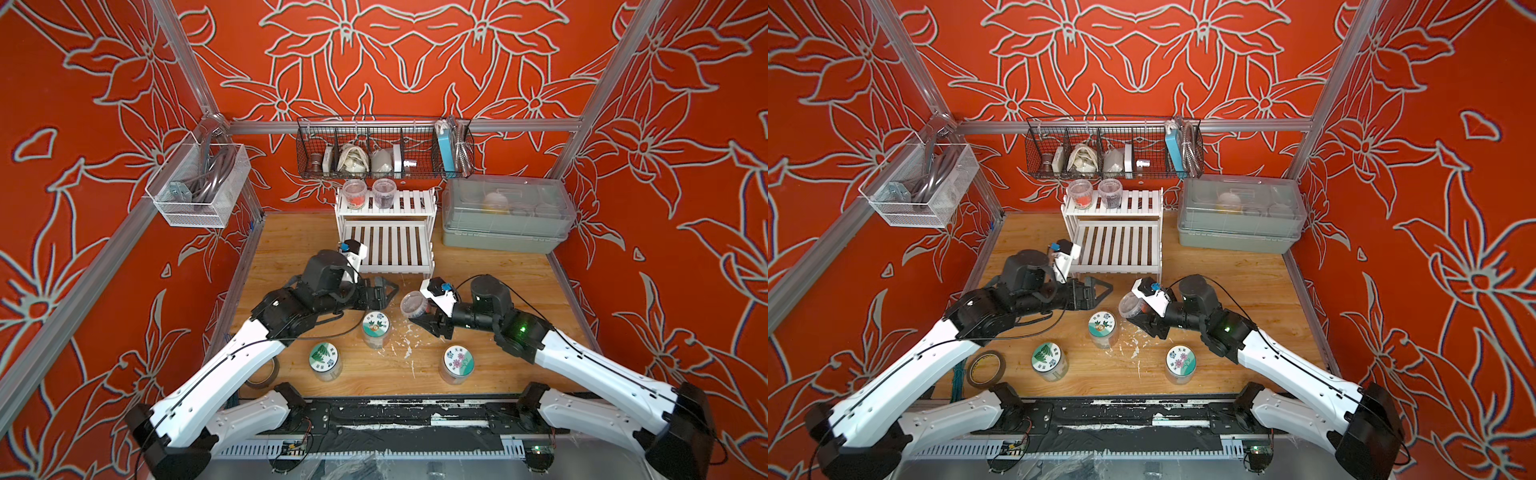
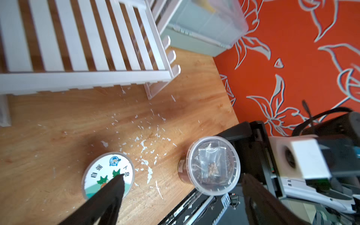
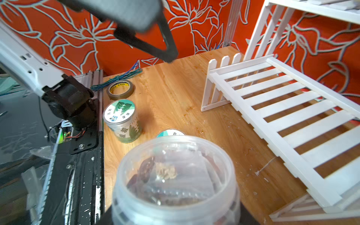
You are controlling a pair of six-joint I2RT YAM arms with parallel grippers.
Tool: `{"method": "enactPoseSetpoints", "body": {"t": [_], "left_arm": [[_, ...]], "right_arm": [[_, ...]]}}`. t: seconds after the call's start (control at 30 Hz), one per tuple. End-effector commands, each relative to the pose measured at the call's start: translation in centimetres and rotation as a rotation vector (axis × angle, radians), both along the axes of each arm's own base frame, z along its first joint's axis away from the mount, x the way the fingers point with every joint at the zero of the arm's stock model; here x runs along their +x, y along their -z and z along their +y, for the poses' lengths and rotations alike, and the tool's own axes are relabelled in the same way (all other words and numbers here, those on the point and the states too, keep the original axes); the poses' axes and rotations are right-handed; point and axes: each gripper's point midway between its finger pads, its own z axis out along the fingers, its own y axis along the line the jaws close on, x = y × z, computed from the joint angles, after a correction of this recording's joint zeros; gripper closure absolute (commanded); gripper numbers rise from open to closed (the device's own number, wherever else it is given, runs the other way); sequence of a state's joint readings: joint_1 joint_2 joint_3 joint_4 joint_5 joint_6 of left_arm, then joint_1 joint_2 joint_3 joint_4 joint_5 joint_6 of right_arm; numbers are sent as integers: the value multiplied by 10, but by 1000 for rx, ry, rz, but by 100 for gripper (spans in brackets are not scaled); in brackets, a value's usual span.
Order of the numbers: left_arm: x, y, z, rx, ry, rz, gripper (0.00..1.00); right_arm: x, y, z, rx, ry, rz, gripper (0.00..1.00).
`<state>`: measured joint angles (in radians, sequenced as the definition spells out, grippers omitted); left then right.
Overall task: Place the seed container on the shelf
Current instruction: Pick up the seed jar at the center of the board, then place the seed jar on the shelf.
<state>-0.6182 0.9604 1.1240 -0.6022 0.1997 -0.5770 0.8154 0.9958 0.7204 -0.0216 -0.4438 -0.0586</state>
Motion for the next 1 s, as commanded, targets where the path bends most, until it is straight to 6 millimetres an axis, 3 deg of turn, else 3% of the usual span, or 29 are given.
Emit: {"method": "enactPoseSetpoints", "body": {"t": [0.0,0.2,0.37,0.5,0.7,0.97], "left_arm": [[-3,3,25,28,-69,-37,6],[-13,11,37,21,-91,-49,5],[-20,19,42,24,-93,-40,5],[-24,18,45,16,-99,-50,5],[-28,19,49,16,-101,-54,5],[-32,22,54,25,-109,-61,4]], "right_arm": [[22,-14,-7,24,143,-27,43],[73,-69,-16,124,405,-109,43],[100,-119,-6,210,463,-230,43],[124,-145,3,264,498,-317,42],[172,-164,11,310,552,-332,39],[223,-164,6,378,587,-332,40]]}}
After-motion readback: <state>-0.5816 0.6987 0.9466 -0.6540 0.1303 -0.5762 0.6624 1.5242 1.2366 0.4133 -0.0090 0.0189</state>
